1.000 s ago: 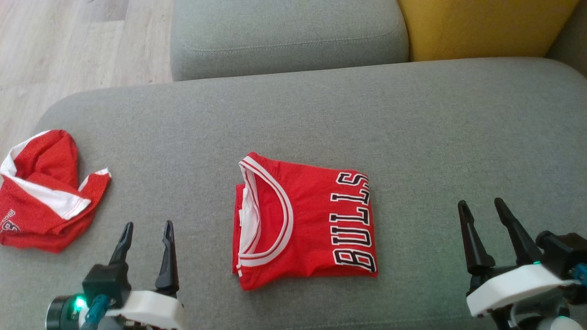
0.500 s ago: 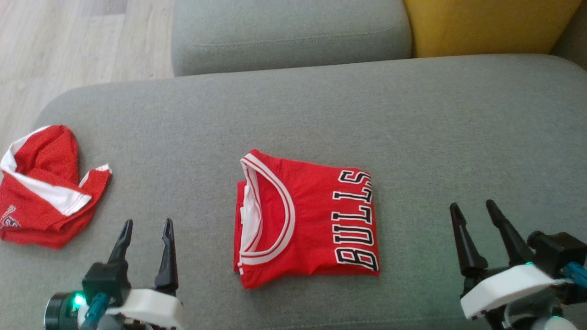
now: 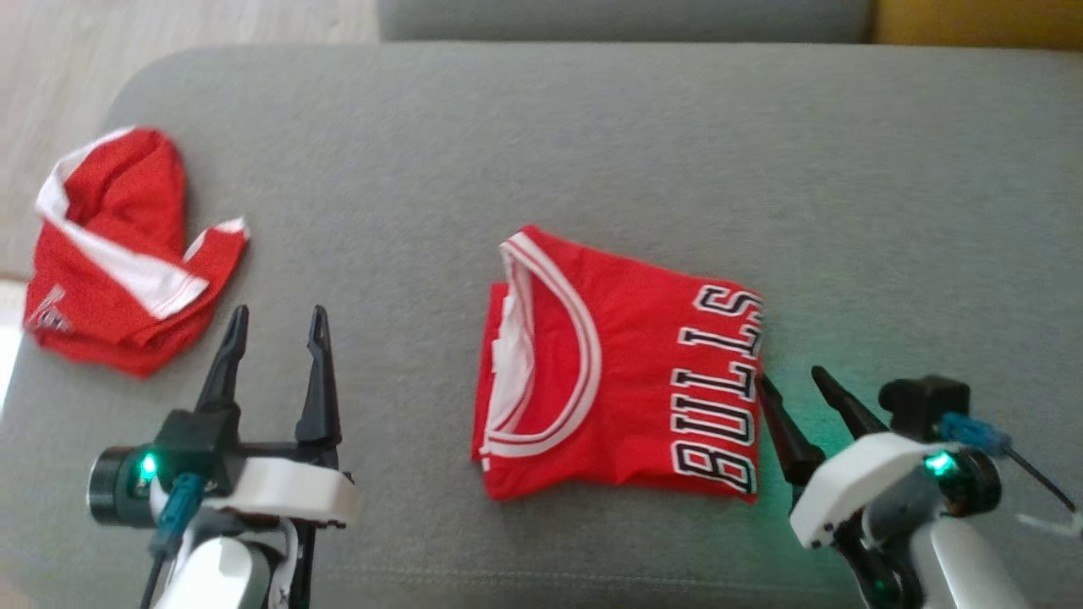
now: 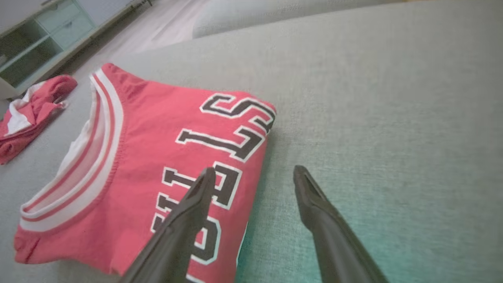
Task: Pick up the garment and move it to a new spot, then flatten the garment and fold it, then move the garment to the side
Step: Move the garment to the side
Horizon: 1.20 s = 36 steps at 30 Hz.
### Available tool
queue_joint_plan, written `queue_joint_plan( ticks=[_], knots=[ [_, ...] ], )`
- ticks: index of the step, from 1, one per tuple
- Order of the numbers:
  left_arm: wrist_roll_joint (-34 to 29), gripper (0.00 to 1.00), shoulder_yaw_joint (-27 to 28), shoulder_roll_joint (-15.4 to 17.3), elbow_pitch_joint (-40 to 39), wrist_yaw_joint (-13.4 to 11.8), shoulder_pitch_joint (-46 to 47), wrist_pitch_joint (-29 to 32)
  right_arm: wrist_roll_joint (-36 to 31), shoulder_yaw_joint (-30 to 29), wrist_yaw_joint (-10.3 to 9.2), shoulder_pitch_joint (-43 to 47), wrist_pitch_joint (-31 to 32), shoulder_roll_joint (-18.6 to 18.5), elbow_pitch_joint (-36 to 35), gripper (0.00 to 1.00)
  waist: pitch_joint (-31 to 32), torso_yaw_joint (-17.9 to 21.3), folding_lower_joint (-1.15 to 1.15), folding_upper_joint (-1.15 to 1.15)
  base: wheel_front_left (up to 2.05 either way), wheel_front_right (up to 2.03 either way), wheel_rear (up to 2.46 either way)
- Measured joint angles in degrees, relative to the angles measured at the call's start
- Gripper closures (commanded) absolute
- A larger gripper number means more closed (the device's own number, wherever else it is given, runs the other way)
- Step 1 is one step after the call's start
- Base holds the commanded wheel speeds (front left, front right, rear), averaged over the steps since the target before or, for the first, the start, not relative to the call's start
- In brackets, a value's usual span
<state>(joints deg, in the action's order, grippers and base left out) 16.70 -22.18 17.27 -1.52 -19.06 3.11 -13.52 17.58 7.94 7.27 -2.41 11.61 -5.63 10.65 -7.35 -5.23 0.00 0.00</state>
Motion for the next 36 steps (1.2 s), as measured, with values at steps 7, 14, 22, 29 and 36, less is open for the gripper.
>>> queue_joint_plan(
  ticks=[7,14,22,29,36],
  knots=[
    [-0.5,0.0,-1.1,-1.8,1.3,1.0,2.2,-0.7,1.0,1.2,0.0,-5.1,3.1,0.0,10.7,0.0,-2.2,-3.8,0.0,0.0,0.0,0.0,0.0],
    [-0.6,0.0,-0.4,-2.1,1.7,1.5,2.2,-0.8,3.2,3.6,0.0,-7.8,2.6,-0.2,12.5,1.0,-2.6,-3.7,0.0,0.0,0.0,0.0,0.0],
    [-2.3,0.0,0.5,-2.0,1.6,3.0,2.2,-0.8,3.0,7.8,0.01,-7.6,0.3,-2.3,6.6,1.0,-2.4,2.1,0.0,0.0,0.0,0.0,0.0],
    [-3.1,0.0,-1.1,-1.9,1.6,4.1,3.0,-0.8,2.5,8.2,0.01,-8.0,0.5,-6.1,3.4,1.0,-2.6,8.7,0.0,0.0,0.0,0.0,0.0],
    [-4.1,0.0,-3.3,-2.0,1.6,5.6,6.6,-0.7,3.4,7.1,0.01,-13.2,0.7,-9.4,3.7,1.0,-4.2,16.3,0.0,0.0,0.0,0.0,0.0]
  ],
)
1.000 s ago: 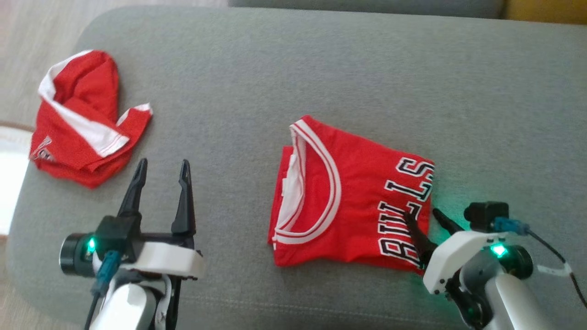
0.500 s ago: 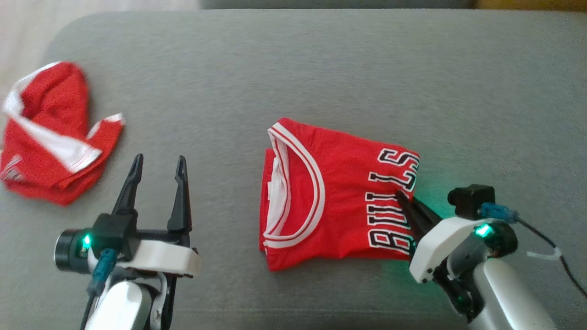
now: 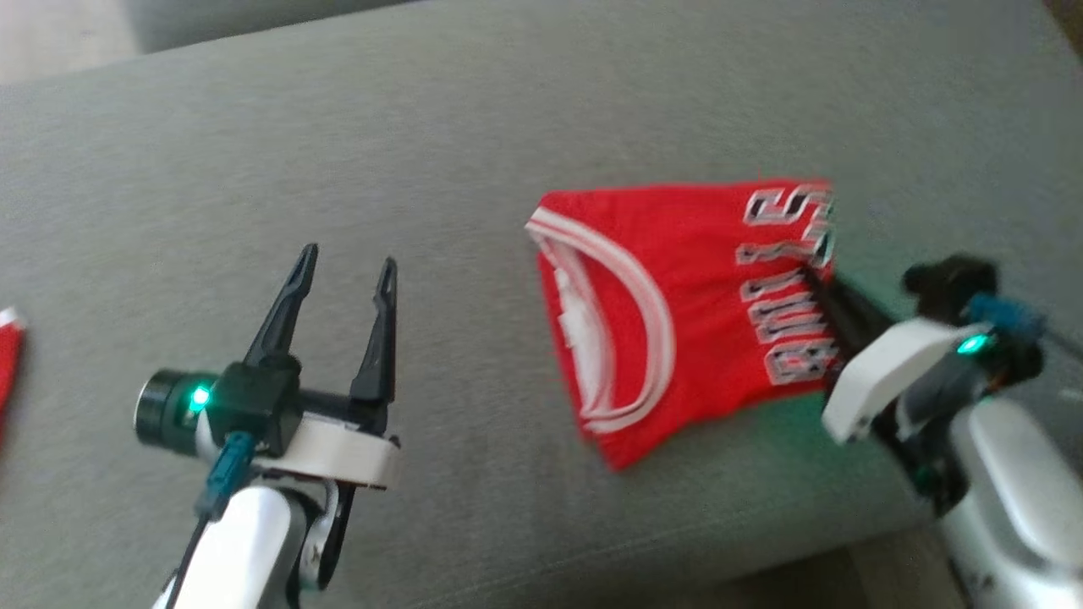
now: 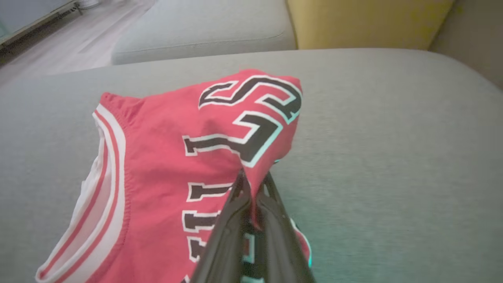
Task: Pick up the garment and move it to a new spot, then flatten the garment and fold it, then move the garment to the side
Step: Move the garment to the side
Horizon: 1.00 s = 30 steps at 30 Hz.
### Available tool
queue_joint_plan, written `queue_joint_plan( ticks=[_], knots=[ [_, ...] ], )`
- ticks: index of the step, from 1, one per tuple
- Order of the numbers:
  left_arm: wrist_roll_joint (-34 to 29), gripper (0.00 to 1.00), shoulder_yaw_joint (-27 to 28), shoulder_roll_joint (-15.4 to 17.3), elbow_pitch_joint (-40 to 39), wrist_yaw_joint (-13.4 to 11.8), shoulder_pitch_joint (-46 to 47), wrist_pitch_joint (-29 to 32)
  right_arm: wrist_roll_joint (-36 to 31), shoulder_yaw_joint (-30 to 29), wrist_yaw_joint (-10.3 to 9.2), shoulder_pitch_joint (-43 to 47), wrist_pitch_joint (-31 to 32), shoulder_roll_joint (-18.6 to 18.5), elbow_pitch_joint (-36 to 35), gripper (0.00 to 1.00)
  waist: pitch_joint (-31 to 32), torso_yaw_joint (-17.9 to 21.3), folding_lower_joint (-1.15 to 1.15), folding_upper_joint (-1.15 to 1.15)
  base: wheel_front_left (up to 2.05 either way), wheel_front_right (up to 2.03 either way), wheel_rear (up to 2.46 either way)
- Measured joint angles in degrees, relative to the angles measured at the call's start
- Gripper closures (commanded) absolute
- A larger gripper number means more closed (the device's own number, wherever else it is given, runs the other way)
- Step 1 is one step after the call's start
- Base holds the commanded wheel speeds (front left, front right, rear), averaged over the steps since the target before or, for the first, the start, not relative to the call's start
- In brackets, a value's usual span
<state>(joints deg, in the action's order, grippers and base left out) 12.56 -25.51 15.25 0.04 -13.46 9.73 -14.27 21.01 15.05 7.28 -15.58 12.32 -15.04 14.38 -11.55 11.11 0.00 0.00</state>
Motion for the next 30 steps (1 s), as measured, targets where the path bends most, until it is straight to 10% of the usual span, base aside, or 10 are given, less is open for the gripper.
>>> queue_joint_plan(
  ticks=[14,27,30],
  knots=[
    [-2.8,0.0,-3.4,-0.8,-0.1,2.6,9.8,0.8,0.8,-9.6,0.0,-15.9,-3.8,-10.9,11.0,1.0,-8.3,6.0,0.0,0.0,0.0,0.0,0.0],
    [-4.5,0.0,-3.9,-0.8,-1.9,3.2,15.6,1.1,-7.0,-18.0,0.0,-22.7,-5.5,-11.2,19.7,1.0,-15.6,4.7,0.01,0.0,0.0,0.0,0.0],
    [-5.0,0.0,-4.2,-0.8,-1.9,3.4,16.8,1.1,-12.0,-20.0,0.0,-24.5,-5.8,-10.4,23.1,0.66,-17.2,3.9,0.01,0.0,0.0,0.0,0.0]
  ],
)
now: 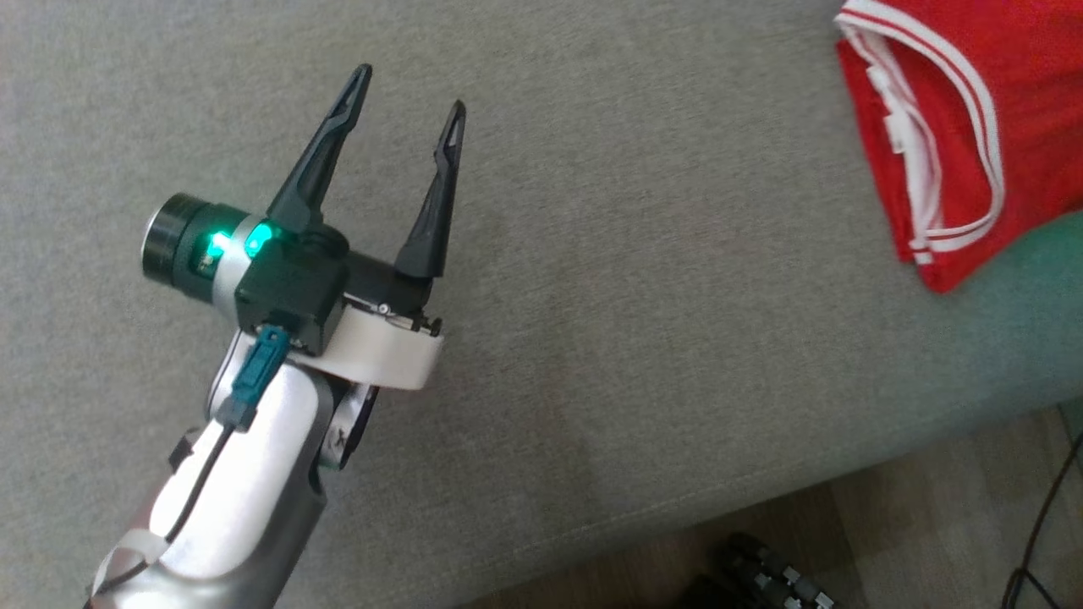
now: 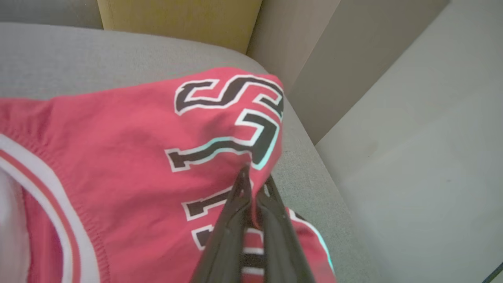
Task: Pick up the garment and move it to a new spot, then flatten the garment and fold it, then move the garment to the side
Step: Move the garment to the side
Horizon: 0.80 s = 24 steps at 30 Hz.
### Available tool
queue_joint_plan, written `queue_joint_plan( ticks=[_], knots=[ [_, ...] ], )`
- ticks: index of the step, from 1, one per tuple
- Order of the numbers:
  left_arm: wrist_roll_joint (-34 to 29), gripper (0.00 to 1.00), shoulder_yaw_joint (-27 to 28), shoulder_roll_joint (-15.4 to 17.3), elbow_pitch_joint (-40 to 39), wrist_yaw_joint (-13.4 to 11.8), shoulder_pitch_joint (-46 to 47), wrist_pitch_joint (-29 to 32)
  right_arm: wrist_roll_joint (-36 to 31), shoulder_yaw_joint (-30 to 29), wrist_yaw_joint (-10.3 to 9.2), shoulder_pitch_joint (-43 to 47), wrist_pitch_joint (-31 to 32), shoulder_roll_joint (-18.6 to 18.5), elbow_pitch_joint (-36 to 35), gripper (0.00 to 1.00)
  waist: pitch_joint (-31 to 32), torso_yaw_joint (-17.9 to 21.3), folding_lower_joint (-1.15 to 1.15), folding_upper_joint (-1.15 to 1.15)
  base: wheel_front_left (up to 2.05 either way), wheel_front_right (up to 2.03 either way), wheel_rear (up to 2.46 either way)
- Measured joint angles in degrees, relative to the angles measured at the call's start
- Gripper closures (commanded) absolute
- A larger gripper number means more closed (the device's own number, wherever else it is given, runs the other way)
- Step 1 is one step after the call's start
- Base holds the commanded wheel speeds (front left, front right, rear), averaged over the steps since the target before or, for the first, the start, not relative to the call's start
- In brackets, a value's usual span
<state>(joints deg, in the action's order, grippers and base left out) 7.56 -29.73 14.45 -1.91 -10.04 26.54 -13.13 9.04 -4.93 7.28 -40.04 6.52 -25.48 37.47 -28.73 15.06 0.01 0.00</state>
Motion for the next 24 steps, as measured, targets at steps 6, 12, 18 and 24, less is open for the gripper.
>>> queue_joint_plan(
  ticks=[6,12,18,24],
  knots=[
    [0.0,0.0,-0.8,-0.2,0.4,0.0,0.9,-0.3,-9.7,-5.6,0.0,-2.8,-4.1,1.9,6.3,0.0,-1.5,-1.7,0.0,0.0,0.0,0.0,0.0],
    [0.8,0.0,-0.7,-0.4,2.0,-0.1,0.6,-0.7,-15.5,-11.3,0.0,-2.5,-11.9,6.6,7.1,0.0,0.7,-2.4,0.0,0.0,0.0,0.0,0.0],
    [1.9,0.0,0.4,-0.5,2.8,-0.9,-2.3,-1.2,-14.3,-10.2,0.0,2.9,-17.4,11.5,1.0,0.0,4.1,-2.6,0.0,0.0,0.0,0.0,0.0],
    [3.7,0.0,1.0,-0.8,3.8,-2.6,-7.9,-1.2,-9.5,-5.2,0.0,14.5,-18.7,17.5,-10.6,0.0,9.3,-3.4,-0.01,0.0,0.0,0.0,0.0]
  ],
)
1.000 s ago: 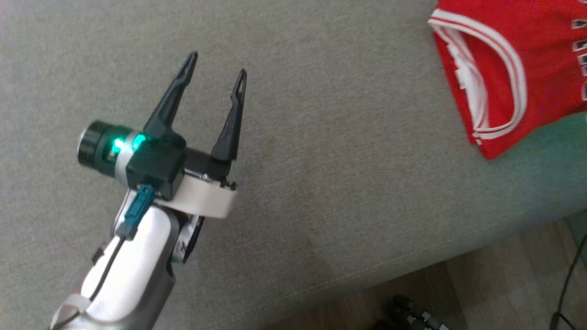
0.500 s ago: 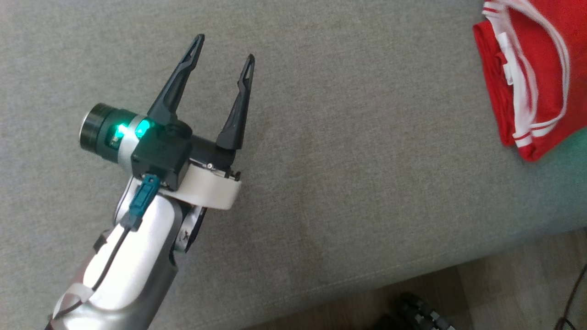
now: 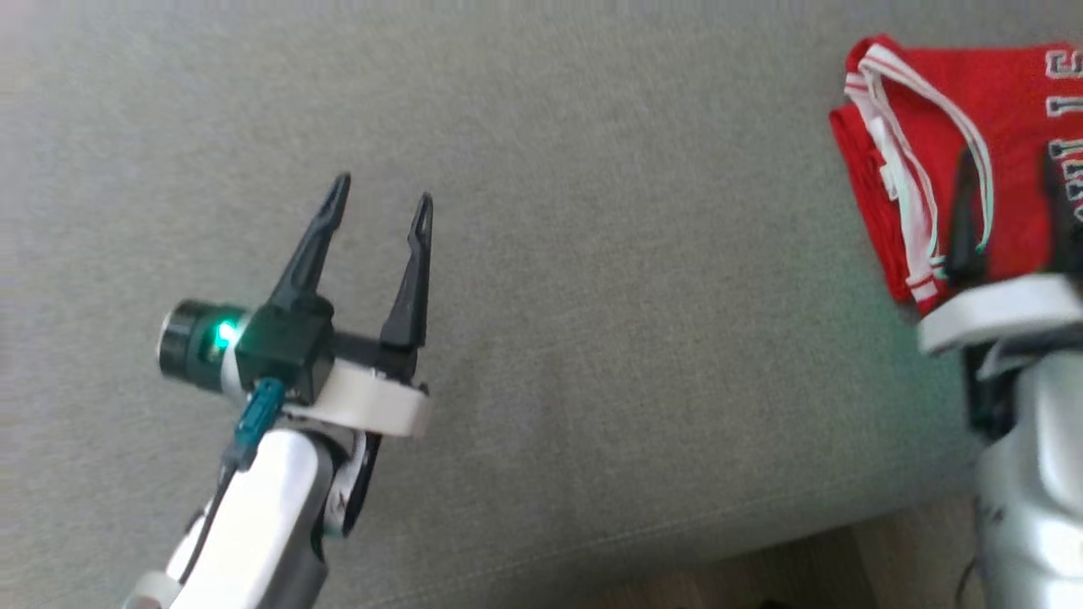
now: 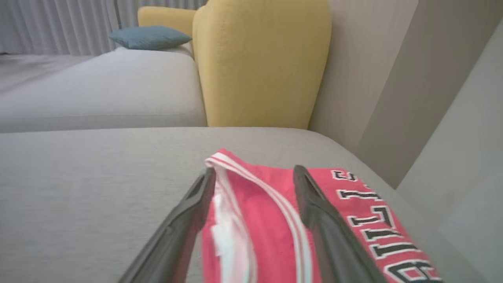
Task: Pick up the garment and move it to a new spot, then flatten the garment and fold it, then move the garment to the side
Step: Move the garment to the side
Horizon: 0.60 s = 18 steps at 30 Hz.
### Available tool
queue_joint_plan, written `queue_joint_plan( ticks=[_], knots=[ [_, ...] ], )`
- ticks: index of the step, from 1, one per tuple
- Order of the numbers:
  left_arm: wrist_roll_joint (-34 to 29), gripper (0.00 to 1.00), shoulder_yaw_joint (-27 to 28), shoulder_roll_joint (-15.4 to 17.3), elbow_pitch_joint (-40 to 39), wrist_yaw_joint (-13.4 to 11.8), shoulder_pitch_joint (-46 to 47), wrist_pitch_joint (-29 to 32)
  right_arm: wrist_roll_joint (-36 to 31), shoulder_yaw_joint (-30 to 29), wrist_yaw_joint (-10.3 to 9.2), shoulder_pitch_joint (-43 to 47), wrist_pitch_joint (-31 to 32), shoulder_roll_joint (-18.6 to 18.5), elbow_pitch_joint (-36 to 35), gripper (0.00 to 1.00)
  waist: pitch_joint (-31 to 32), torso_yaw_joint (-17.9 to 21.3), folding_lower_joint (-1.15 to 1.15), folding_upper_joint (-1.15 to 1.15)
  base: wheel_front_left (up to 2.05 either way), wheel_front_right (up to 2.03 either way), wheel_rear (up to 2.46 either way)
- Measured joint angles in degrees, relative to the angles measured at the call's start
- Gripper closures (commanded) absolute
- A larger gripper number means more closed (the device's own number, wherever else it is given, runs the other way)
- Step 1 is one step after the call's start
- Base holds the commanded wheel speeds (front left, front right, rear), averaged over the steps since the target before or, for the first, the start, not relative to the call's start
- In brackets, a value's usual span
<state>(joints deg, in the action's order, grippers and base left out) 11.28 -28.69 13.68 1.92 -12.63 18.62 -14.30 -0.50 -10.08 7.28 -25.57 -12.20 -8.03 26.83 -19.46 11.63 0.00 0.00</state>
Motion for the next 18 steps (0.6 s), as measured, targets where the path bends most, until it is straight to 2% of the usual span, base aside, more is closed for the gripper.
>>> queue_joint_plan(
  ticks=[9,18],
  knots=[
    [2.3,0.0,2.2,-0.5,0.3,-2.1,-6.4,0.0,5.7,7.0,0.0,13.1,3.4,4.1,-15.7,0.0,6.0,-4.6,0.0,0.0,0.0,0.0,0.0],
    [4.0,0.0,6.3,0.1,0.4,-4.6,-13.0,0.0,8.1,9.6,0.0,21.6,7.9,5.2,-23.4,0.0,11.4,-9.2,0.0,0.0,0.0,0.0,0.0]
  ],
)
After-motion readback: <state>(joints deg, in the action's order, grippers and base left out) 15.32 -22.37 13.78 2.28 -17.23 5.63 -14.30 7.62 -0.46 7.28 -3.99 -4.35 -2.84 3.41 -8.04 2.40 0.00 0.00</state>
